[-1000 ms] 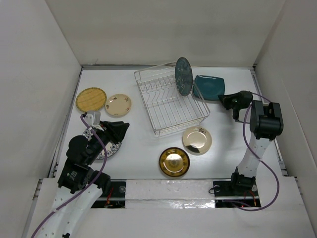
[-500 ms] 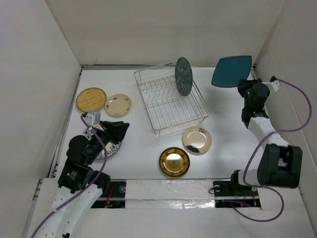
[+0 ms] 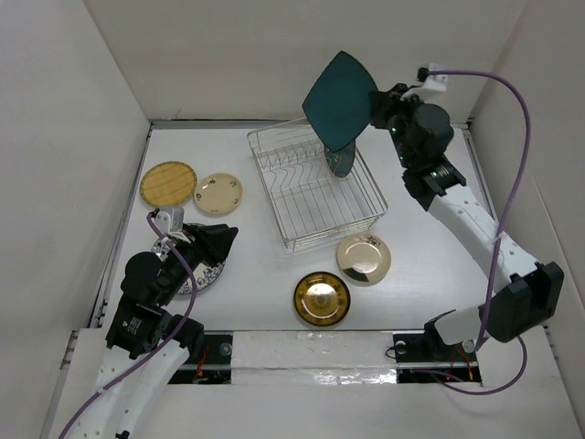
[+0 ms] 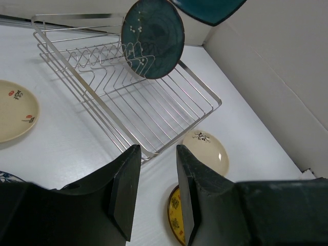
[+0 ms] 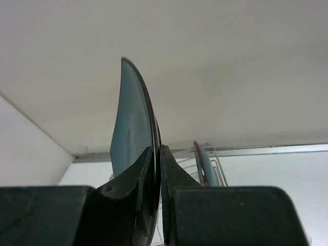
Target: Load the plates into the dish rack
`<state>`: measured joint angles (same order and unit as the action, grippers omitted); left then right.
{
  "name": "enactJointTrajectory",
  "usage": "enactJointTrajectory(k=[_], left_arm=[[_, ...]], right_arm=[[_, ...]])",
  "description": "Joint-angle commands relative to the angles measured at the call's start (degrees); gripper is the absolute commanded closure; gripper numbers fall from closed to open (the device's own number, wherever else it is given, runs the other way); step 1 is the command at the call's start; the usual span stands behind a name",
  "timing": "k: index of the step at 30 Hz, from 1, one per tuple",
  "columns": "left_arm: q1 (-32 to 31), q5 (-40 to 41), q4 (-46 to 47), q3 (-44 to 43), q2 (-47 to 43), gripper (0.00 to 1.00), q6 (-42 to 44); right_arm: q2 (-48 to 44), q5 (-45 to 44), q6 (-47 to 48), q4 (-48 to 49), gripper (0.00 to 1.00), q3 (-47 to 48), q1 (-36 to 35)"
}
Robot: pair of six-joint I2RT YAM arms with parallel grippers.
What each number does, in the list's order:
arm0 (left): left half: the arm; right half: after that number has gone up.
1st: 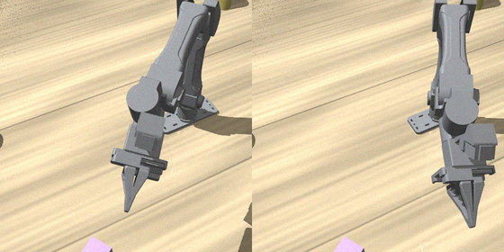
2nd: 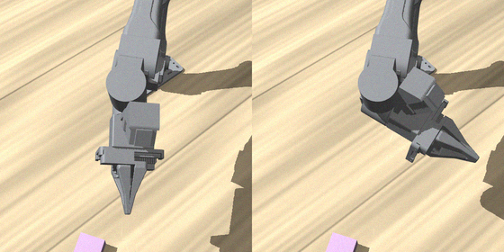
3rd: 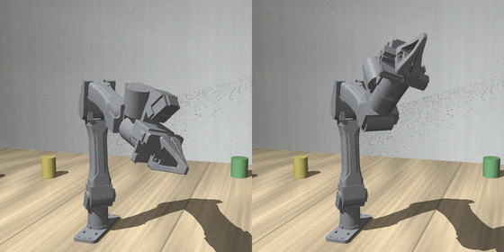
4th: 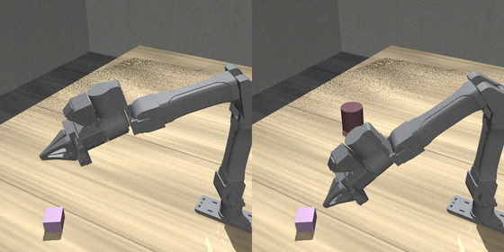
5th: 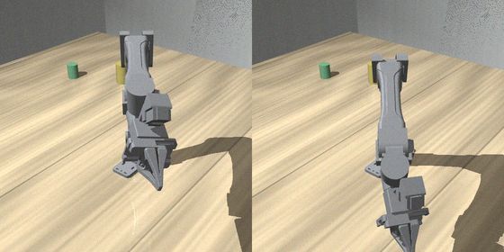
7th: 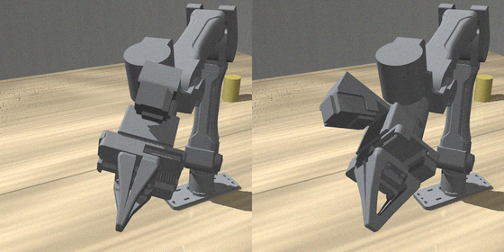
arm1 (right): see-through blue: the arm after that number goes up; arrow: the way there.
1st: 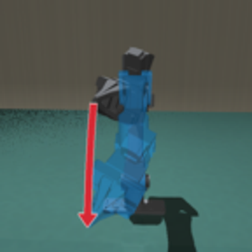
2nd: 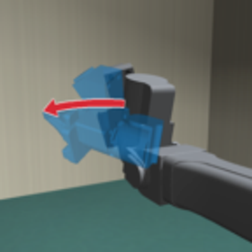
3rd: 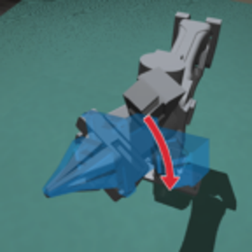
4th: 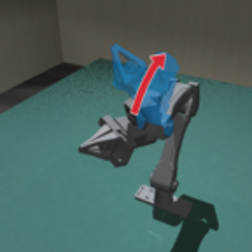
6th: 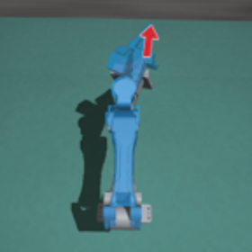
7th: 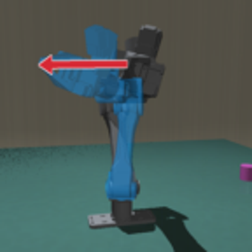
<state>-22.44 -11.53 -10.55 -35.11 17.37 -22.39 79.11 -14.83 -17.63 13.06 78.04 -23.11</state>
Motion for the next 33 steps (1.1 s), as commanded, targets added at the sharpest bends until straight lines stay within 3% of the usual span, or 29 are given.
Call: enactJointTrajectory(k=[1,7,12,19,33], left_arm=[[0.1,-0.4,2.4,0.1,-0.7,0.69,0.2],[0.1,-0.2,2.3,0.1,-0.7,0.69,0.2],[0.1,-0.4,2.3,0.1,-0.4,0.69,0.2],[0.1,-0.9,2.5,0.2,-0.3,0.69,0.2],[0.1,-1.1,2.6,0.3,0.0,0.69,0.2]], right_arm=[[4.5,-5.9,7.6,0.4,1.00,9.4,-3.2],[12.3,-16.2,13.8,-0.4,1.00,16.3,-6.8],[15.9,-19.3,19.0,1.1,1.00,18.8,-8.0],[21.5,-23.7,29.4,13.0,1.00,18.9,-9.8],[32.0,-17.9,38.5,27.5,1.00,20.0,-6.0]])
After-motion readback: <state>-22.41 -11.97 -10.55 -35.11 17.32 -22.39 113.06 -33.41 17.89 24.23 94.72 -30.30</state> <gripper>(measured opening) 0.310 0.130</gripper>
